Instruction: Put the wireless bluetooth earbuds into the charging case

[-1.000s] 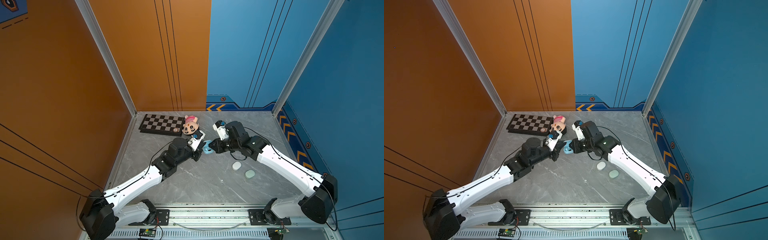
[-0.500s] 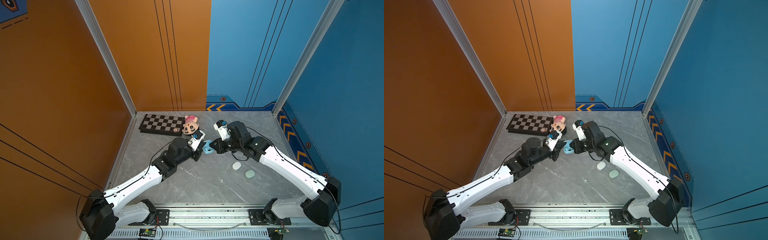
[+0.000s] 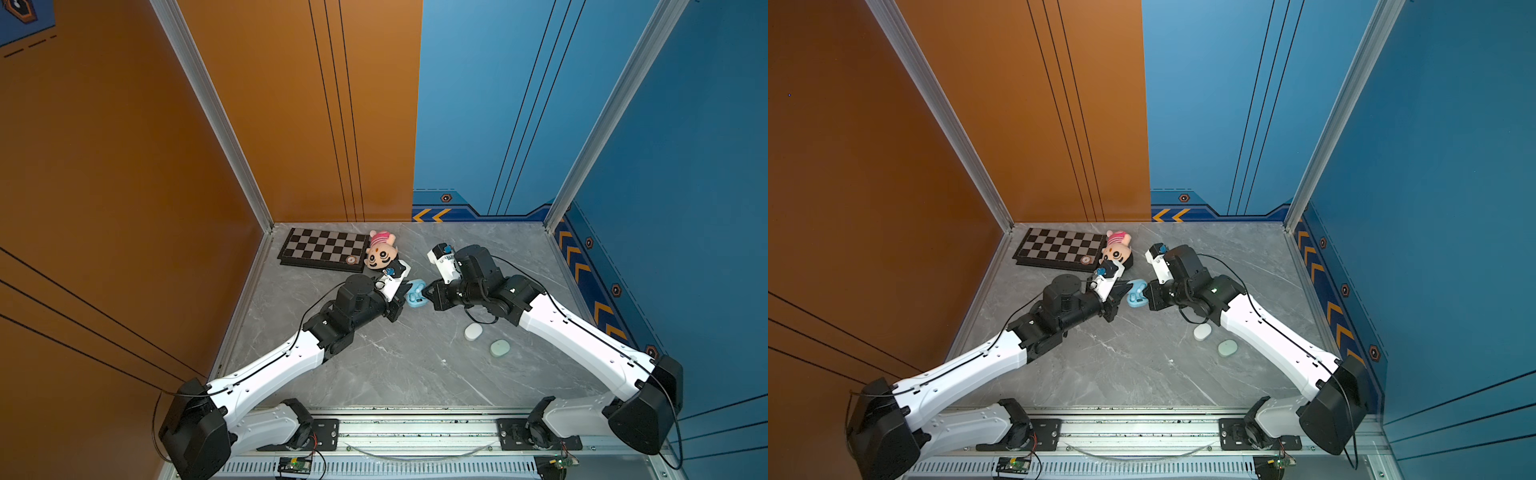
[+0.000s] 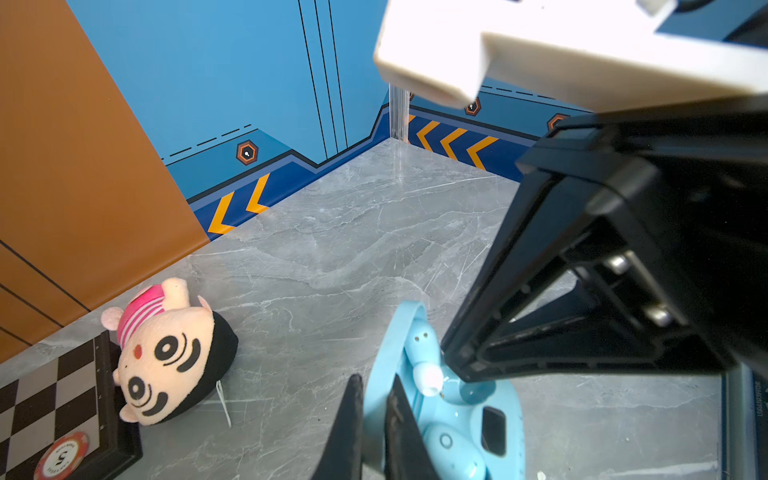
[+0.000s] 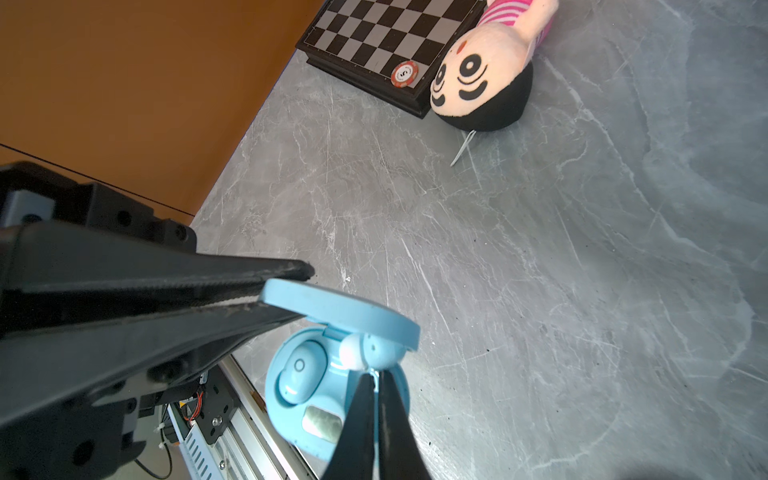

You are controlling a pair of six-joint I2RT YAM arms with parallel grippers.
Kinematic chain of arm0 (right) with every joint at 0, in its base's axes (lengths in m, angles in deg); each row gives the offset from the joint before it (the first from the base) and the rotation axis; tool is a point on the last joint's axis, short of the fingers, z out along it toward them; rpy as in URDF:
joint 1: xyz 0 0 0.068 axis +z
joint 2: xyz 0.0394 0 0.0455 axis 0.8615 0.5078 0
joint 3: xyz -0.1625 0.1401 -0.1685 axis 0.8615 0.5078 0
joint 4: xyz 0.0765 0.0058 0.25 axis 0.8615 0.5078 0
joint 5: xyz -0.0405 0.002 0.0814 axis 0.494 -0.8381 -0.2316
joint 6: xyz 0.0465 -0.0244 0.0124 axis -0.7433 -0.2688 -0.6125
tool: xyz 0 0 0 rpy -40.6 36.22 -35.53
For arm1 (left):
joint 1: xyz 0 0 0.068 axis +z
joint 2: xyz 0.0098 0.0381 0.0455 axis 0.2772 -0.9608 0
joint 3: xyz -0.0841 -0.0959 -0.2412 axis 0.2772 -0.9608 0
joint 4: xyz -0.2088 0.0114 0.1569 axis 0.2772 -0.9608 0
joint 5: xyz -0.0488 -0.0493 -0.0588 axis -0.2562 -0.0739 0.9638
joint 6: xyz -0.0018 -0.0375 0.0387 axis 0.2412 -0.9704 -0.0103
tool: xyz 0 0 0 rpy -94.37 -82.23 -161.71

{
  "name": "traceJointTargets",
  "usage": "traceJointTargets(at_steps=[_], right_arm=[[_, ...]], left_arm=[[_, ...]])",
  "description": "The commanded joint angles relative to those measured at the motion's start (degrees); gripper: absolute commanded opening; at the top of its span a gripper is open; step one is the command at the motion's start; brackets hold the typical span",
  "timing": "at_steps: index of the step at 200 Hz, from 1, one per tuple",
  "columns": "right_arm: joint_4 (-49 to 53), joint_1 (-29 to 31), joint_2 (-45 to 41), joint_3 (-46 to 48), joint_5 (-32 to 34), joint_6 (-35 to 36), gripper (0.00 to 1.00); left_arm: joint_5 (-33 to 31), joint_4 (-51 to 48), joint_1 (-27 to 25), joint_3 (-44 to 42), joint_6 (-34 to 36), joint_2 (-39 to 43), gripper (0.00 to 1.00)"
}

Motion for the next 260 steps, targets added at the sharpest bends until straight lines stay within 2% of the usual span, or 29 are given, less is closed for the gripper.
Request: traceJointTargets(at_steps=[1,18,56,74,116,167,217,260], right_arm=[[0.59,0.05,-1.36,0.5,0.96,1.03,0.1],[0.39,0.05,-1.31,-0.49,0.68,0.33,0.12],[-1.14,-1.1,-1.9,-1.58,-0.69,-3.11,0.27],[-2.68,-2.69,-2.48,-1.05,-1.42,-6.46,0.32],[-2.83,-7.15,-3.24,3.51,2.34,-15.13,0.33],[1.27,-11.52,-2.12,10.71,4.21,-22.94,0.34],[1.53,-11.98,1.93,12.88,2.95,-24.21,0.38],[2.15,-12.92,4.12,13.92,3.25,-25.11,0.38]], left_arm=[[0.49,1.8,0.36,1.64,-0.24,1.13,0.0],[0.22,1.78,0.41,1.36,0.0,1.13,0.0],[-0.83,1.76,0.37,1.05,1.2,0.62,0.0],[-3.55,1.49,-0.12,0.89,3.1,0.21,0.0],[-15.92,0.94,-3.71,0.43,10.27,-3.05,0.0],[-23.59,7.49,-7.38,-2.53,12.41,-11.48,0.0],[-26.1,7.91,-10.38,0.26,14.11,-23.76,0.0],[-34.38,7.73,-13.08,4.61,15.13,-32.24,0.0]])
